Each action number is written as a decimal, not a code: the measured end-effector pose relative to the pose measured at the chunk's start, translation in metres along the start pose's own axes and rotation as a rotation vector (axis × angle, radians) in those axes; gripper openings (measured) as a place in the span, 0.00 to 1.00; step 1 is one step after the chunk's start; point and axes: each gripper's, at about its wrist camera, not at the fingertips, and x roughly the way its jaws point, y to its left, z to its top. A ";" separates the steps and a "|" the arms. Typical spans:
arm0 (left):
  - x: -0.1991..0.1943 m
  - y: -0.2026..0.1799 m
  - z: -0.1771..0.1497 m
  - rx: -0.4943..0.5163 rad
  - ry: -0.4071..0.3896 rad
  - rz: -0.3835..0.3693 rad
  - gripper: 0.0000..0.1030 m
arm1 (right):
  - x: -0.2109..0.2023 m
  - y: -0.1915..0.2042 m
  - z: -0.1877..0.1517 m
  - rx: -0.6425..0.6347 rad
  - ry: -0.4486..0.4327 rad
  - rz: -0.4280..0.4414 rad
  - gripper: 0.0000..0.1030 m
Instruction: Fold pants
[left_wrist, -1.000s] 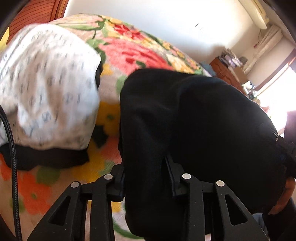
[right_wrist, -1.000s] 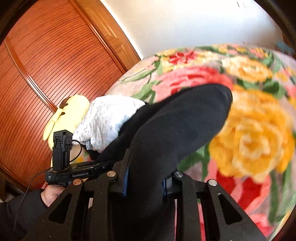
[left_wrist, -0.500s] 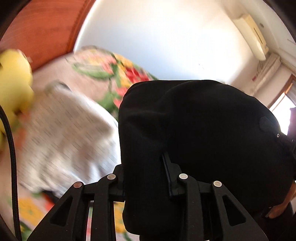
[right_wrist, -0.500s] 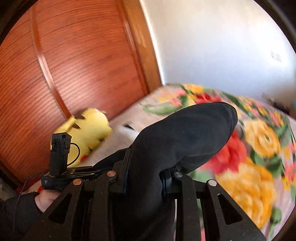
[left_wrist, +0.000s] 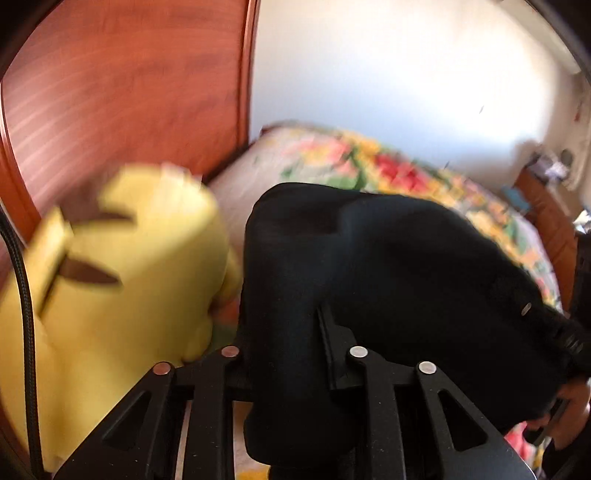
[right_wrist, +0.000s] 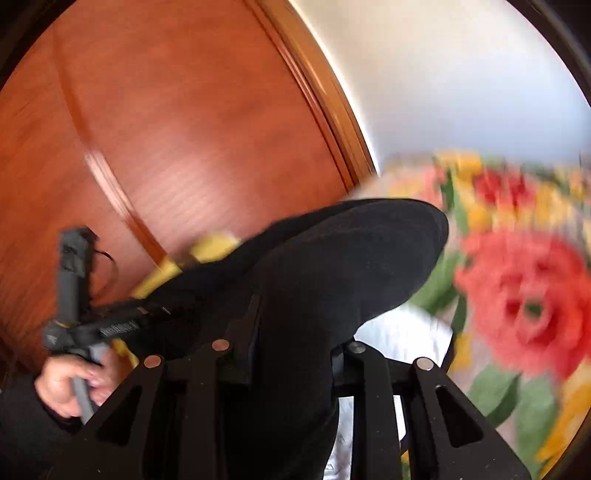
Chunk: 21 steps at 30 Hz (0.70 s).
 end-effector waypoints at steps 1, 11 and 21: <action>0.013 0.001 -0.009 0.000 0.023 0.006 0.21 | 0.016 -0.009 -0.017 0.017 0.041 -0.023 0.27; 0.005 -0.019 -0.060 0.157 -0.030 0.073 0.32 | 0.015 -0.042 -0.082 0.069 0.126 -0.036 0.37; -0.024 0.006 -0.096 0.165 -0.051 0.133 0.39 | -0.035 -0.022 -0.089 -0.081 0.097 -0.214 0.39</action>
